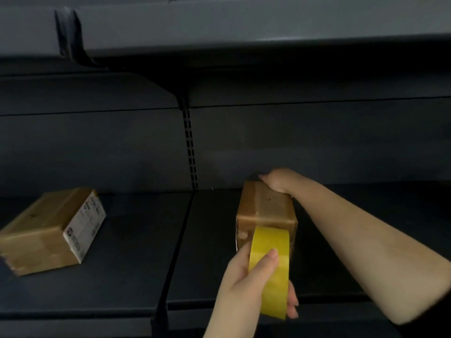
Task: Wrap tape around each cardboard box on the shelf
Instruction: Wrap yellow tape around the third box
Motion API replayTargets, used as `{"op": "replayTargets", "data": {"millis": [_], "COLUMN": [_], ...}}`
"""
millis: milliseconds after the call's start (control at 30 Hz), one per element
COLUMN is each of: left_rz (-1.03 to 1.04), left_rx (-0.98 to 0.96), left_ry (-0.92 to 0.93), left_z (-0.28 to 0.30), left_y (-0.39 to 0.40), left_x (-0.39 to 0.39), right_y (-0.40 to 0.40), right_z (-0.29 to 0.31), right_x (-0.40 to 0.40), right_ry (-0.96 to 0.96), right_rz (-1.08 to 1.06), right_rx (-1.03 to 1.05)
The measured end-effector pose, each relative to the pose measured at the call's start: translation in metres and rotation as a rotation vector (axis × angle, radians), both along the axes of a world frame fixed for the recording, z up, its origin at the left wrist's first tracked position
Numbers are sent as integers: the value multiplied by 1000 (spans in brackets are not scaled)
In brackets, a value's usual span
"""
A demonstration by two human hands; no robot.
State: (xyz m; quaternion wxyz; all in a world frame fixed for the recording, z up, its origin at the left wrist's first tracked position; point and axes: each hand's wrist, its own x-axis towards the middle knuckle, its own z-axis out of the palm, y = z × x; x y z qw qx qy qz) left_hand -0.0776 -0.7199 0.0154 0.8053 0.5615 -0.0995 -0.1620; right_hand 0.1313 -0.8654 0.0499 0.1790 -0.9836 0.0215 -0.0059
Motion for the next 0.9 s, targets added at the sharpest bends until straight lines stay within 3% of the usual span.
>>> {"op": "replayTargets", "data": {"millis": [100, 200, 267, 333, 433, 700, 800, 900], "left_rz": [8, 3, 1, -9, -19, -50, -83, -107], "left_rx": [-3, 21, 31, 36, 25, 14, 4, 14], "left_ry": [-15, -33, -23, -10, -20, -10, -23, -55], "left_z": [0, -1, -1, 0, -2, -5, -4, 2], "left_y": [1, 1, 1, 1, 1, 3, 10, 31], "left_x": [-2, -1, 0, 1, 1, 4, 4, 4], "right_y": [-9, -24, -32, -41, -54, -73, -70, -64], "right_z": [7, 8, -3, -15, -18, -26, -26, -36], "right_x": [-29, -87, -118, -128, -110, -48, -73, -126], "right_ry": [-232, -367, -333, -334, -335, -195, -422, -741], "right_rz": [75, 535, 816, 930, 880, 399, 376, 645], "right_rx": [97, 355, 306, 193, 223, 512, 459, 126]}}
